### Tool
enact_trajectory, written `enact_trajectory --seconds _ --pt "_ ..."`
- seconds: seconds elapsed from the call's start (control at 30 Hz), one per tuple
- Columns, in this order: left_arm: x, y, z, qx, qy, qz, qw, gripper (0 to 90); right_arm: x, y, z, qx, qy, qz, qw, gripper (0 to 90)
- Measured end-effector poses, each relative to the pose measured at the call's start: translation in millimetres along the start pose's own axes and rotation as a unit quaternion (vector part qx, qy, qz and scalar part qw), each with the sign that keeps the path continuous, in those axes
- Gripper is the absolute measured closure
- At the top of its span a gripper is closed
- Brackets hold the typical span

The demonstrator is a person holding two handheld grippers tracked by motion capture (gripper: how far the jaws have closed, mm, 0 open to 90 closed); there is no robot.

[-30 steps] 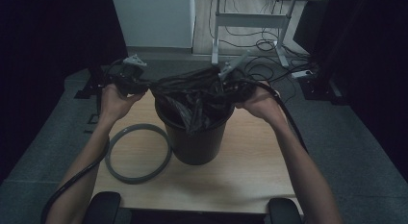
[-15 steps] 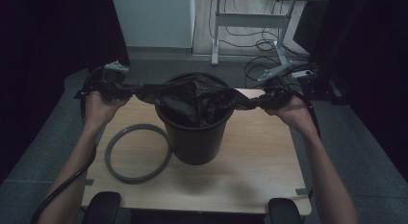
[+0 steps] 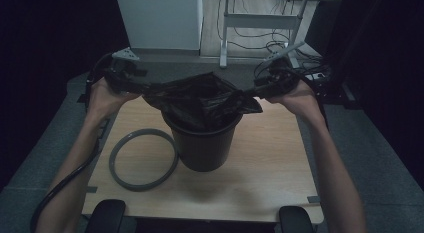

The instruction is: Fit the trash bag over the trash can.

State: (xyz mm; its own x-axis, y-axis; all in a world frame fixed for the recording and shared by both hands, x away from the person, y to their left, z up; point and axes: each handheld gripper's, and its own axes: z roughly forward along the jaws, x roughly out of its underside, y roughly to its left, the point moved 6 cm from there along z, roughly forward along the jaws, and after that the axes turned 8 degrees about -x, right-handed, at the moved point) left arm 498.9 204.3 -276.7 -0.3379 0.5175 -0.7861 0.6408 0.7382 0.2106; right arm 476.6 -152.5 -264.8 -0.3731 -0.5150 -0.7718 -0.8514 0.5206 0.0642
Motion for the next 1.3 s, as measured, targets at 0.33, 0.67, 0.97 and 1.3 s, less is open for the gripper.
enact_trajectory --seconds 0.33,0.67,0.97,1.3 --pt "-14.9 -15.2 44.2 0.023 0.016 0.013 0.9995 29.7 -29.3 -1.6 53.2 0.002 0.010 -0.013 0.9999 21.8" --pt "4.6 -17.0 92.3 0.054 0.059 -0.012 0.9967 39.2 6.8 -37.5 97.9 0.036 0.072 0.040 0.9959 34.5" --pt "18.4 -30.9 82.0 0.069 0.069 -0.022 0.9950 51.0 30.9 -23.7 95.0 0.021 0.083 0.043 0.9954 55.3" --pt "8.0 -43.8 46.9 0.066 0.038 0.016 0.9969 30.3 25.9 -0.8 65.7 0.014 0.059 0.020 0.9979 30.9"
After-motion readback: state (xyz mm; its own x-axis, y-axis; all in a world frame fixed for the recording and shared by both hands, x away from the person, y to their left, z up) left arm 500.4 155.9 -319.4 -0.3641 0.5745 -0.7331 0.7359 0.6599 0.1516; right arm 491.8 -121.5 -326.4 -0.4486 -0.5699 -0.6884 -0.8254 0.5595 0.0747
